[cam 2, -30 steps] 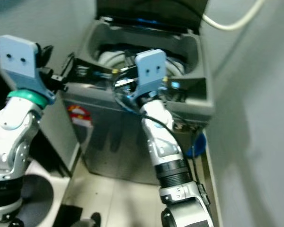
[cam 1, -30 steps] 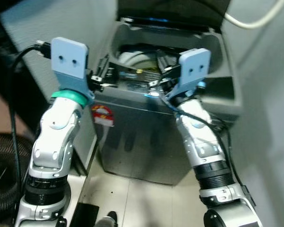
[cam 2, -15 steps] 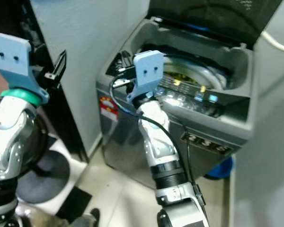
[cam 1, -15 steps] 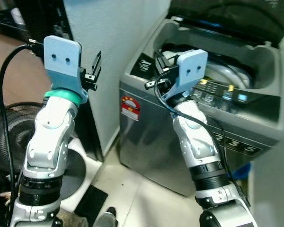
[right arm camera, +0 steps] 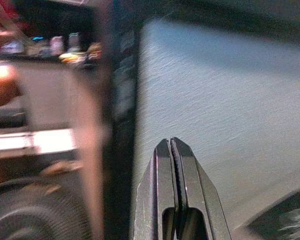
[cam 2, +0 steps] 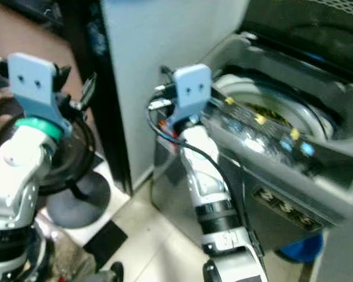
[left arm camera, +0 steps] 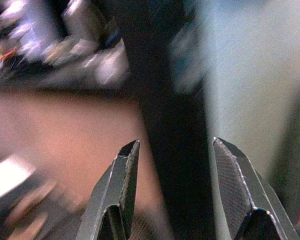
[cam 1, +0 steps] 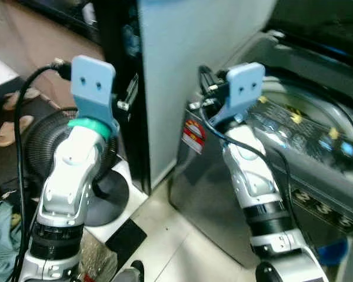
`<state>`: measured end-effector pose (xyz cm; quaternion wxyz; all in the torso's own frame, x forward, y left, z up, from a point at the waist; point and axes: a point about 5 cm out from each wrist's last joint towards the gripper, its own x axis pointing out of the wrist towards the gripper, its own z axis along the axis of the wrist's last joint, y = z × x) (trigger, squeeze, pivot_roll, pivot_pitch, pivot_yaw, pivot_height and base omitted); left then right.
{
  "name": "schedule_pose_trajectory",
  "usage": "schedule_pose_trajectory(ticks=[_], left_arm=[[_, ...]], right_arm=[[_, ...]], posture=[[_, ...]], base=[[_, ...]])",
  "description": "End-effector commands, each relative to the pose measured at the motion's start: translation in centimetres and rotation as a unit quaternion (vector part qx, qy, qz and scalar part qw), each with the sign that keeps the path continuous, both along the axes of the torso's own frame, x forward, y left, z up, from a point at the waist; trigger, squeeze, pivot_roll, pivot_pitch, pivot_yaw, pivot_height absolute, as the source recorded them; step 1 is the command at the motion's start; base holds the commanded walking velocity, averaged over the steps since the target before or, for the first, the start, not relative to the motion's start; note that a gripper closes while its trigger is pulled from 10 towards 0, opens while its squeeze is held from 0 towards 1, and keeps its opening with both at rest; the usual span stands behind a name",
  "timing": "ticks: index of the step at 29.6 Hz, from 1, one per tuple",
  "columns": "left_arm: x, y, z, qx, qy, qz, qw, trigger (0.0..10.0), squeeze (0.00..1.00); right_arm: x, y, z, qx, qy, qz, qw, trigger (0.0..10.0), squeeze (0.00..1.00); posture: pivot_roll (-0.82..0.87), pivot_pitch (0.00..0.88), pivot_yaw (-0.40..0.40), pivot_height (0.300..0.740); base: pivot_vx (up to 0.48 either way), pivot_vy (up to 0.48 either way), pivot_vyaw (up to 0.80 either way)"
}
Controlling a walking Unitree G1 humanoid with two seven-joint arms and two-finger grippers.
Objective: Clothes washing
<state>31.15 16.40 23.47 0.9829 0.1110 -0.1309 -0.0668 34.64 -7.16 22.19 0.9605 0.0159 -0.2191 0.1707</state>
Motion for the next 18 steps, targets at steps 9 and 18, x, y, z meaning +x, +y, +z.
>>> schedule_pose_trajectory(ticks=[9,18], left_arm=[[-0.7,1.8,-7.9,0.009,0.138,0.039,0.99,10.0,0.0],[-1.1,1.6,-10.3,0.012,0.169,0.045,0.984,10.0,0.0]], right_arm=[[-0.8,-1.9,-8.6,-0.021,0.144,-0.045,0.988,10.0,0.0],[-0.9,-1.8,-9.4,-0.032,0.153,-0.042,0.987,10.0,0.0]], posture=[[0.1,0.0,-0.017,0.74],[0.09,0.0,-0.017,0.74]], base=[[0.0,0.0,0.8],[0.0,0.0,0.8]])
